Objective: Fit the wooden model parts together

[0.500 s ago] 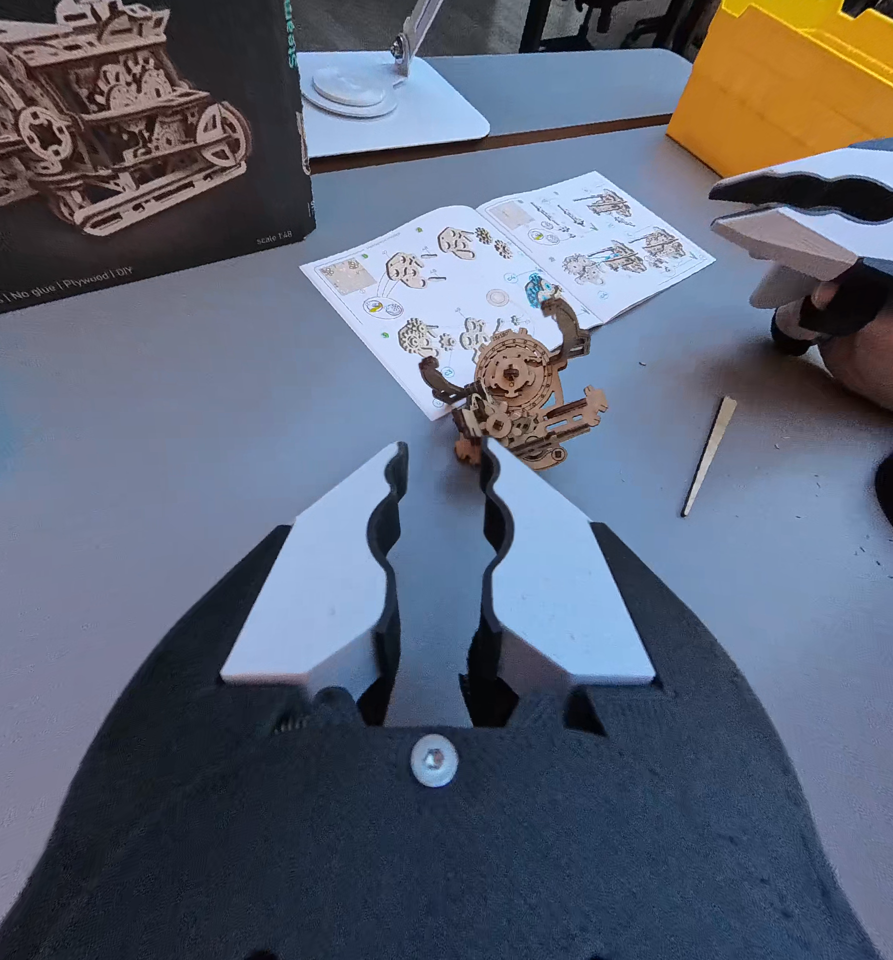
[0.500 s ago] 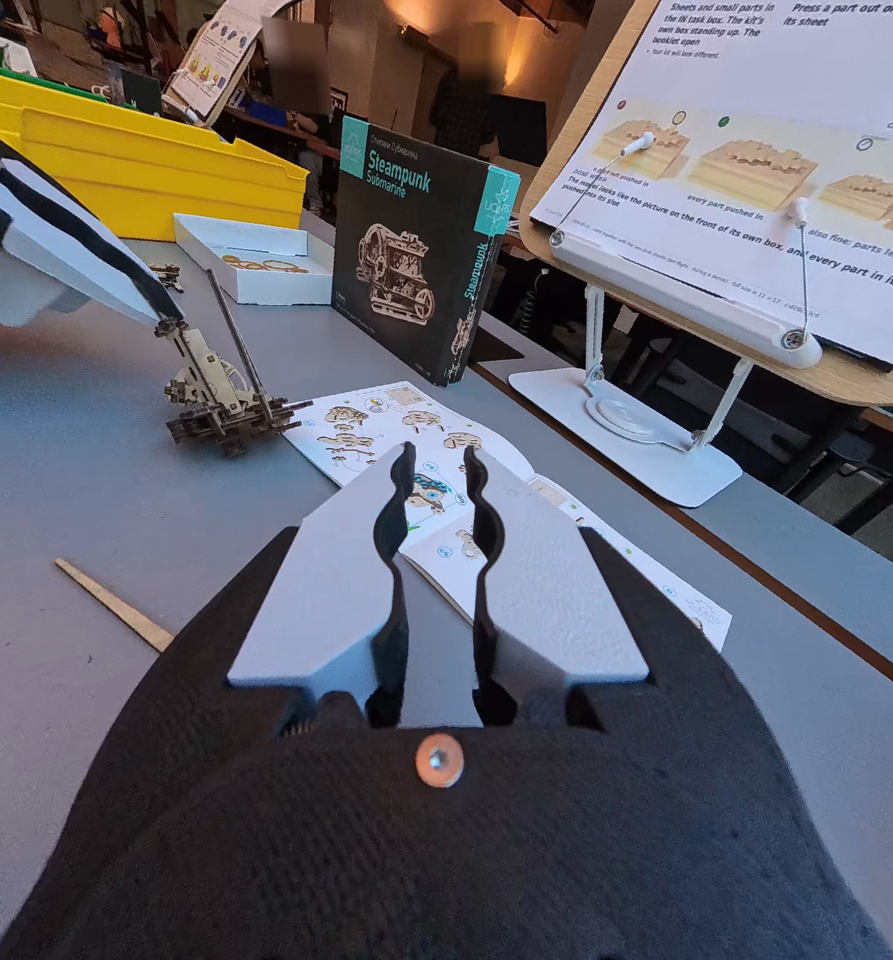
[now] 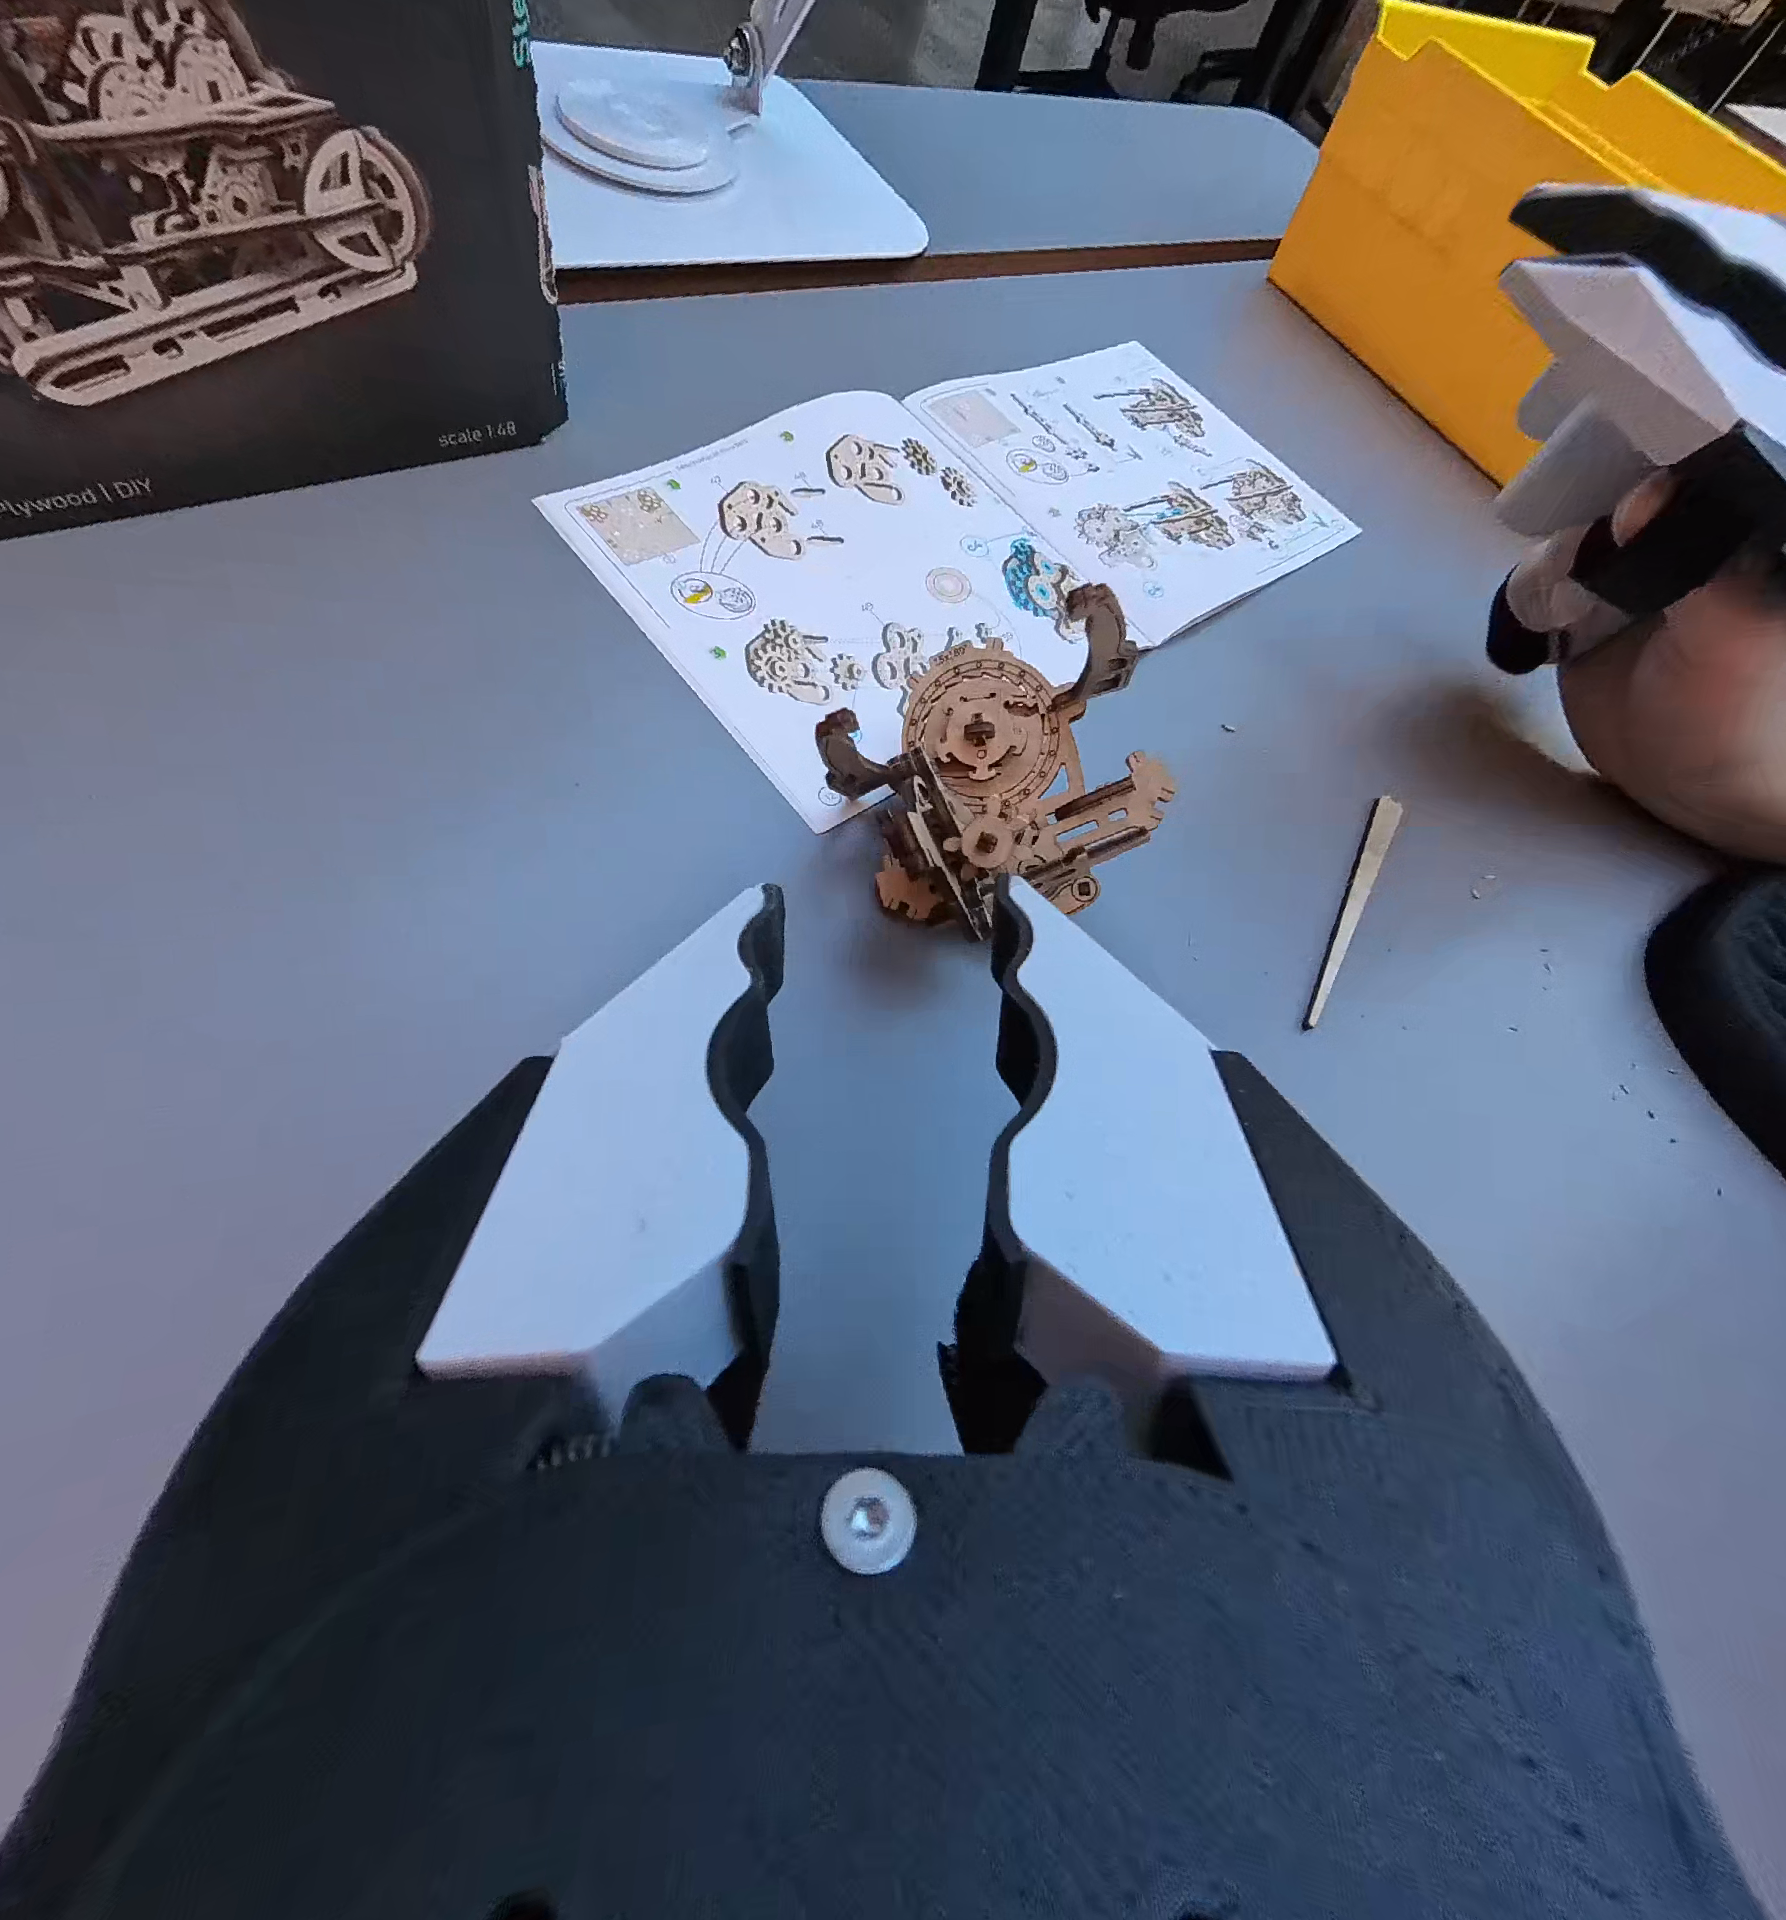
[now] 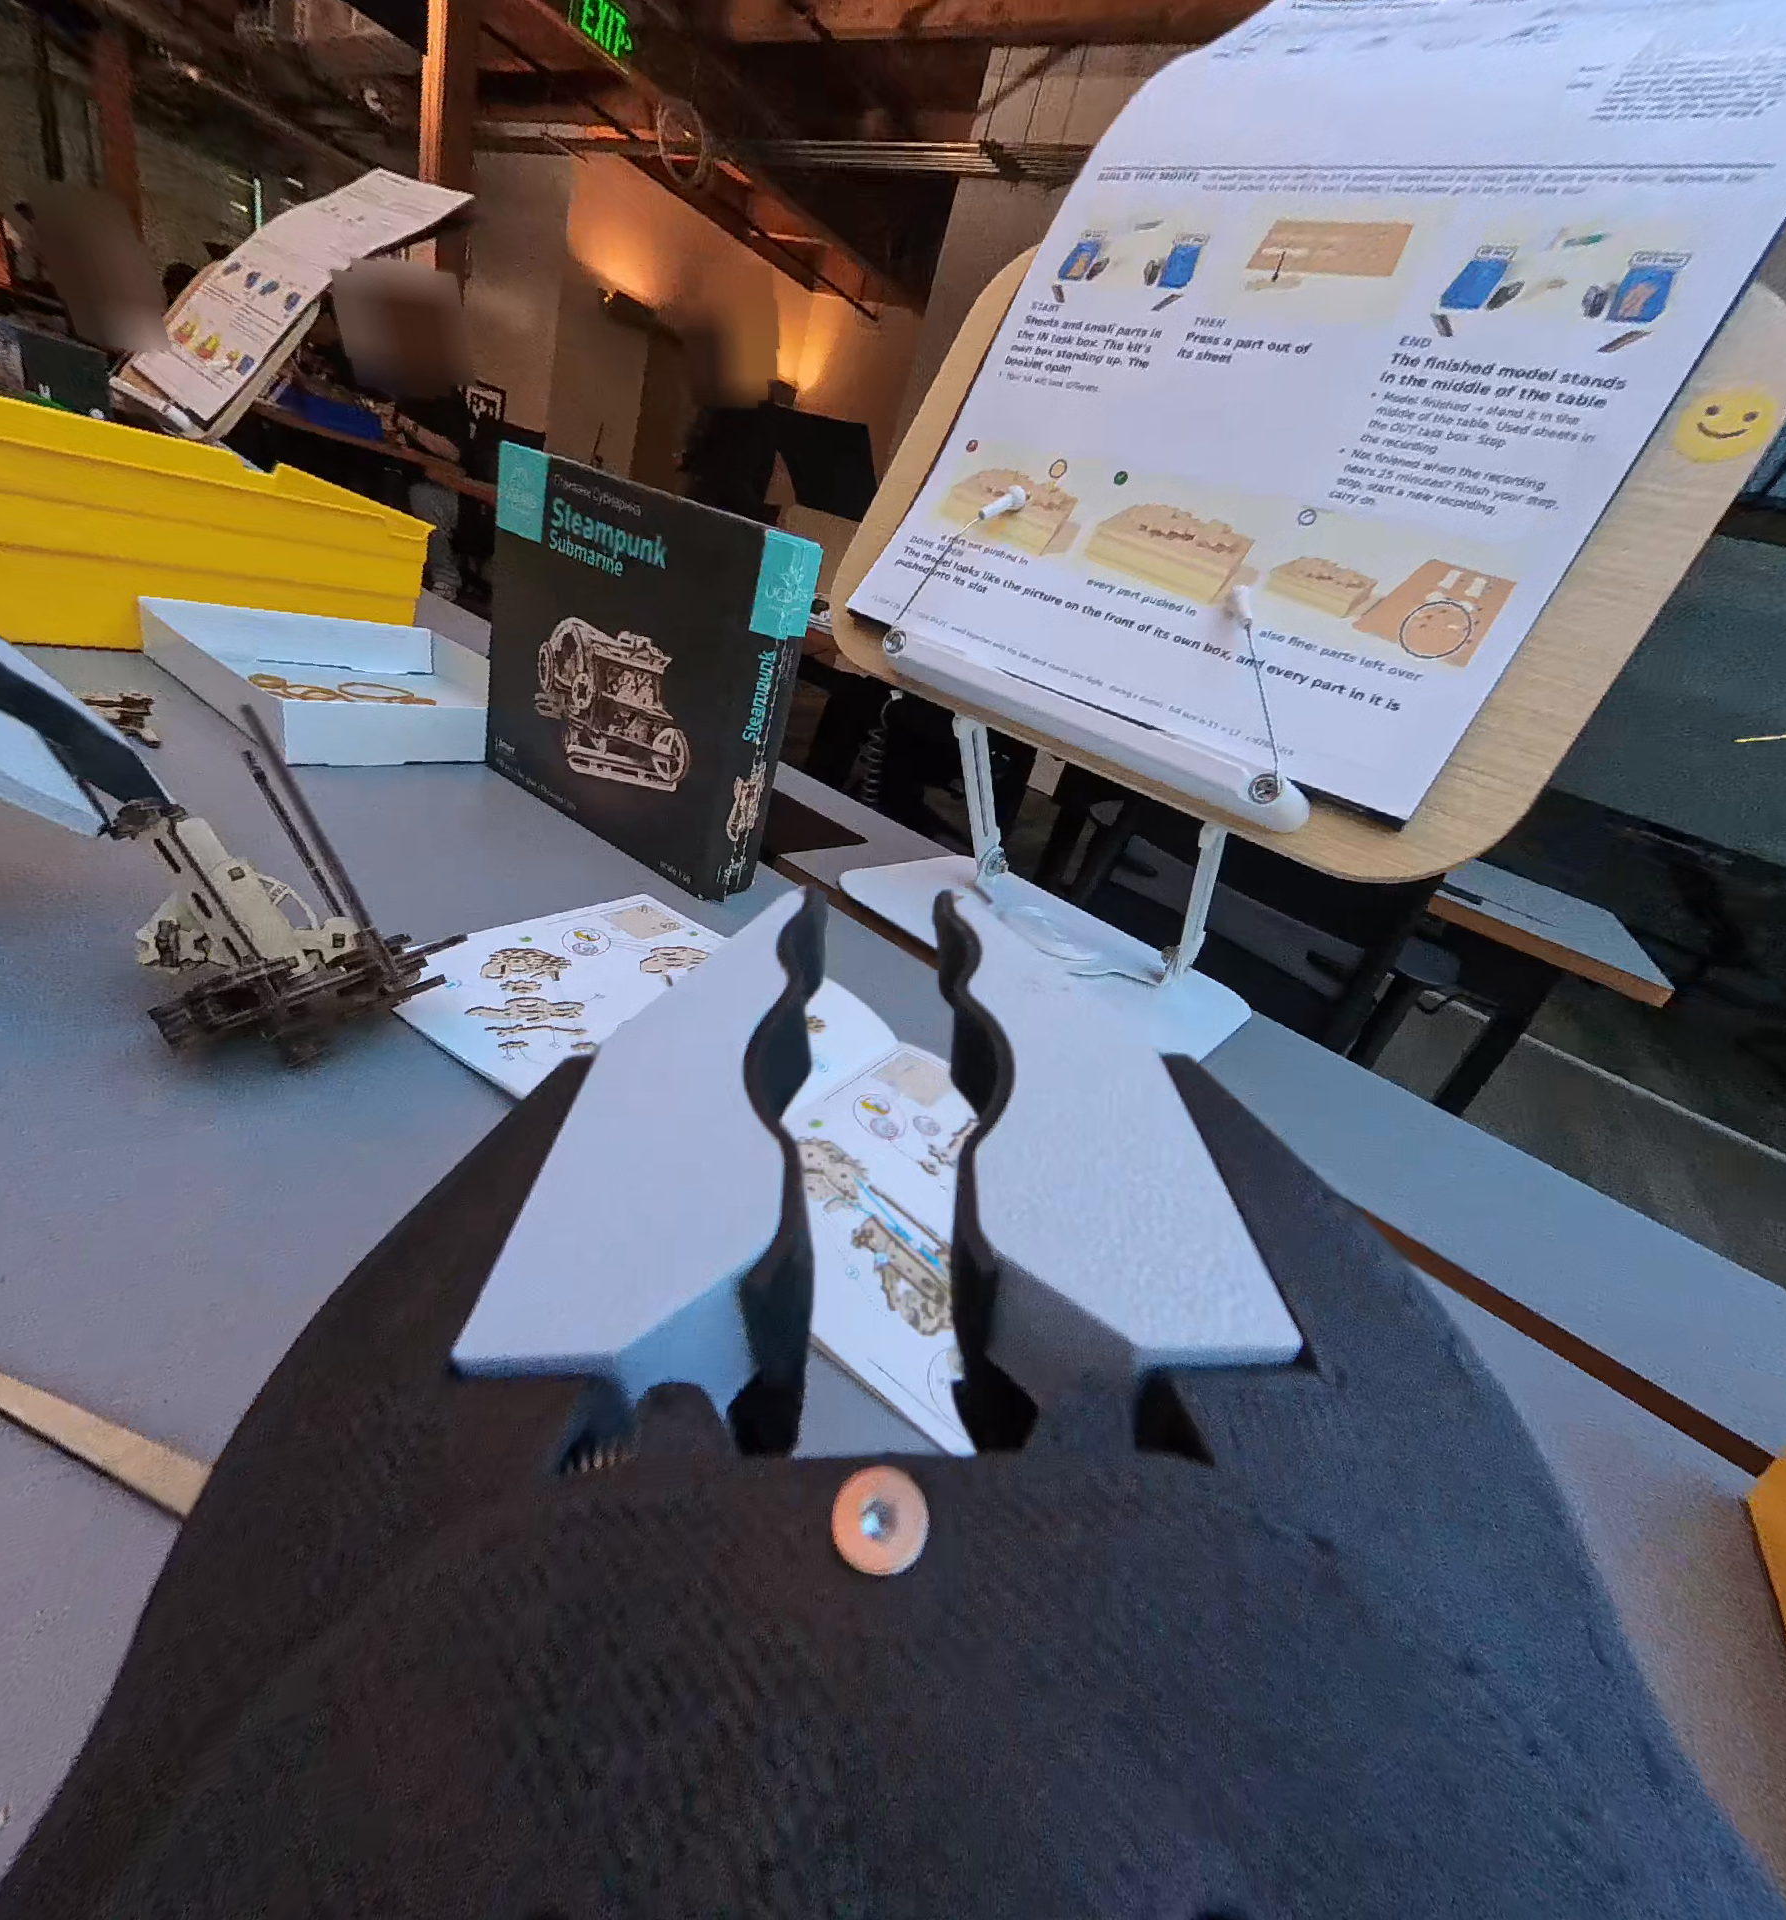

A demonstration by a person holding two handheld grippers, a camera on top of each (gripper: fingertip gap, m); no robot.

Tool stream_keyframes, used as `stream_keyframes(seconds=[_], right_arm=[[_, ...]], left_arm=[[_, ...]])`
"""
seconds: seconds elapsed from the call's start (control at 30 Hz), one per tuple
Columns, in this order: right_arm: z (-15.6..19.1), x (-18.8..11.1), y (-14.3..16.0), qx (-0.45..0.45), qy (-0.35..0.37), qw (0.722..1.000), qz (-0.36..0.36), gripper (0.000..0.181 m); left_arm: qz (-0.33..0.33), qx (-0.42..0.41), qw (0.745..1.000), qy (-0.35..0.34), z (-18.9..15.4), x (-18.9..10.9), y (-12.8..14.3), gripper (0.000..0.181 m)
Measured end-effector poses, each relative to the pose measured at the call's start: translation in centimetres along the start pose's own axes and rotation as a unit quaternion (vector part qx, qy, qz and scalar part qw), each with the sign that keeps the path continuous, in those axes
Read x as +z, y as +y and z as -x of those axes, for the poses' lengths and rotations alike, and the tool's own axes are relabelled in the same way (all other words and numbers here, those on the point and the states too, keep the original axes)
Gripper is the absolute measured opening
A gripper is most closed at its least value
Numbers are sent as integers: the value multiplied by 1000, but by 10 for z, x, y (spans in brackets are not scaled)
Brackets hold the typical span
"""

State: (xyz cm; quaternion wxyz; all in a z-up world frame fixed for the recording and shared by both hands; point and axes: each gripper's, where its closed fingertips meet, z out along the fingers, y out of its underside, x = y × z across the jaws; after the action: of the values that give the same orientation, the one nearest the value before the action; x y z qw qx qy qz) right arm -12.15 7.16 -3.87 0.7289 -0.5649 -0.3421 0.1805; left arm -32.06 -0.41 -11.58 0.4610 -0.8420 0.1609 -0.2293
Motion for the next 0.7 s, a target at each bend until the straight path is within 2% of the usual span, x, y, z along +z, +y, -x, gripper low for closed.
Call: stream_keyframes(seconds=[0.27,0.4,0.43,0.53,0.6,0.67,0.7], right_arm=[[-18,-6,-14,-49,43,997,-35,21],[-36,-6,-10,-114,70,991,-26,23],[-38,-4,-3,-120,66,991,-8,24],[-36,8,42,-116,22,986,119,25],[-32,8,59,-101,-9,976,194,28],[-25,6,66,-93,-54,961,253,44],[-15,1,76,-85,-101,944,302,51]], left_arm=[[-7,16,1000,-24,8,-4,-4,42],[0,20,999,-29,10,-3,-1,43],[0,20,999,-30,10,-3,-1,43],[-4,16,999,-29,12,-4,-3,42],[-8,13,999,-29,13,-6,-4,41],[-12,11,1000,-26,12,-7,-6,41],[-14,11,1000,-25,12,-8,-7,41]])
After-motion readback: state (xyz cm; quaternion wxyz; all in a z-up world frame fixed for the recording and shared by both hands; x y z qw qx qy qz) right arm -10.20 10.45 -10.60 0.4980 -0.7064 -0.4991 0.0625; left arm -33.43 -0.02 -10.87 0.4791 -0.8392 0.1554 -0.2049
